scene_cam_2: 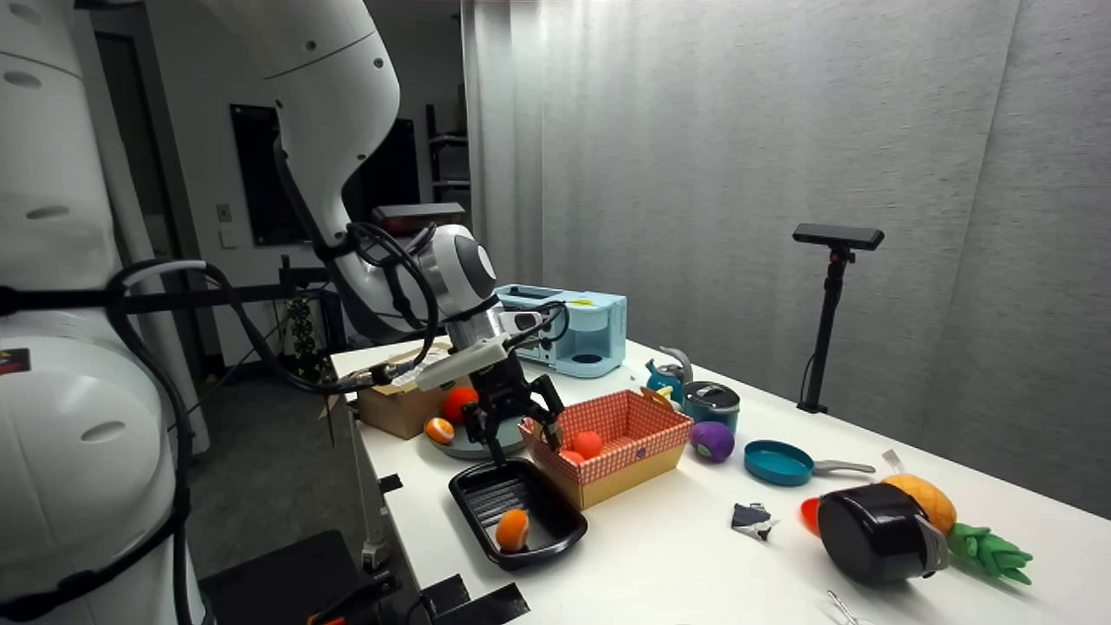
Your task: Pick up the orange plush toy from the basket and place it in the black tray
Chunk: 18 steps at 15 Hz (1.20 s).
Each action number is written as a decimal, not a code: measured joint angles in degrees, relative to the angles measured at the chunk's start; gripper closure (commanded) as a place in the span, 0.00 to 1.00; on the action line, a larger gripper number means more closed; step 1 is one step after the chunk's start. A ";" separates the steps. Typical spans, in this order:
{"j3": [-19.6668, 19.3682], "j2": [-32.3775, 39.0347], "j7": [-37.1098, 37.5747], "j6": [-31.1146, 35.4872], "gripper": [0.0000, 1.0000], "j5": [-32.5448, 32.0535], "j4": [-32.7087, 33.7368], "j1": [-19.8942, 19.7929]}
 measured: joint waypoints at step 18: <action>0.75 -0.19 -3.82 0.05 0.00 8.89 -0.57 0.07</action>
